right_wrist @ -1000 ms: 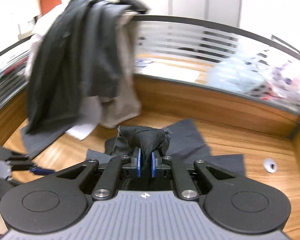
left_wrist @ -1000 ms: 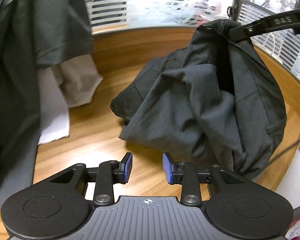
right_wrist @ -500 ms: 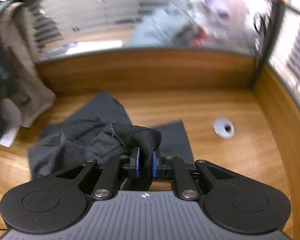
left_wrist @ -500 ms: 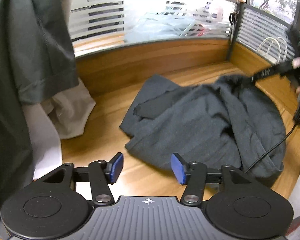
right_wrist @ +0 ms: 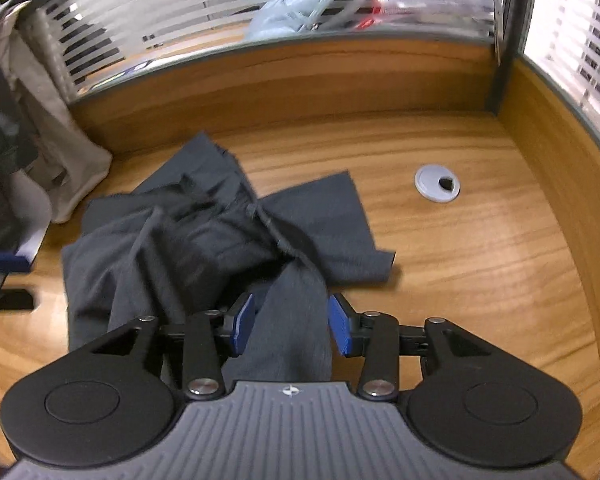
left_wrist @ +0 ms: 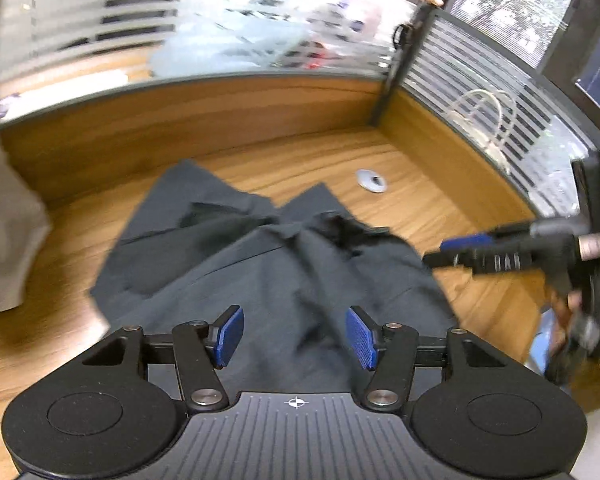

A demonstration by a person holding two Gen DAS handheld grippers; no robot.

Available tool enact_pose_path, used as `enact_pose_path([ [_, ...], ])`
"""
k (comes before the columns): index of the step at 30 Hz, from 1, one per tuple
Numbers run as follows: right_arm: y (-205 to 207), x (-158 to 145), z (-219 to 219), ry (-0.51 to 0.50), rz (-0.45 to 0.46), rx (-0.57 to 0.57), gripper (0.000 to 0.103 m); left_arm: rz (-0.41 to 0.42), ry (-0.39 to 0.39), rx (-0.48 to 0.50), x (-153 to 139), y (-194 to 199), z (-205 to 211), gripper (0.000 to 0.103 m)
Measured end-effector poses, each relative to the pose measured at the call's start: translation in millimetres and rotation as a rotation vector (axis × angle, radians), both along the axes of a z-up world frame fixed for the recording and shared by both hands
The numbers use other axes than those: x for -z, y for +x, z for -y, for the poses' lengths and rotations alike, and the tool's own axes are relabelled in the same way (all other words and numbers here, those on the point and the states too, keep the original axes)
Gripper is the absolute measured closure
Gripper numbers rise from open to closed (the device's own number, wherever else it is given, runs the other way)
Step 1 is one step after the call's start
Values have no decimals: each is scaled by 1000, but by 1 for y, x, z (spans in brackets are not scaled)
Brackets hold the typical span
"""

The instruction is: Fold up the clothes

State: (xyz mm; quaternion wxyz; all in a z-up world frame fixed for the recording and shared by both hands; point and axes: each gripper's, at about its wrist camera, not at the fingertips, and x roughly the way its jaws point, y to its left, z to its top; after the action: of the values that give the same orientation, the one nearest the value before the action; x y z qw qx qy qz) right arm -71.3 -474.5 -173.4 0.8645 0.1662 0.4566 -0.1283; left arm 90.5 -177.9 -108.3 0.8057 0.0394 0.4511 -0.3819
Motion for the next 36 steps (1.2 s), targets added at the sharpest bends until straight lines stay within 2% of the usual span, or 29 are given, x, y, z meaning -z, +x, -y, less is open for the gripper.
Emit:
enact_pose_path([
  [5,-18,2,-11,-26,-10,4,50,-48,-3,13,14,15,40,43],
  [8,-26,4,-13,-25,-12,13,49,-54,41,24,28,19,62,43],
  [12,-33,6,-12,-22,-19,36,49,-85,93,-12,48,24,81,45],
  [14,-36,7,-12,-24,-13,45,49,-95,104,-25,54,25,86,68],
  [15,-37,7,-11,-24,-13,47,49,-100,111,-28,55,24,85,85],
  [16,-37,7,-11,-25,-14,48,49,-105,118,-31,55,24,85,93],
  [21,-32,3,-11,-36,0,34,49,-101,75,-44,40,19,53,97],
  [26,-20,-6,-12,-52,25,-3,49,-101,48,-86,22,6,-1,98],
  [36,20,-11,-34,-39,51,-123,49,-52,100,-213,-3,-27,-95,98],
])
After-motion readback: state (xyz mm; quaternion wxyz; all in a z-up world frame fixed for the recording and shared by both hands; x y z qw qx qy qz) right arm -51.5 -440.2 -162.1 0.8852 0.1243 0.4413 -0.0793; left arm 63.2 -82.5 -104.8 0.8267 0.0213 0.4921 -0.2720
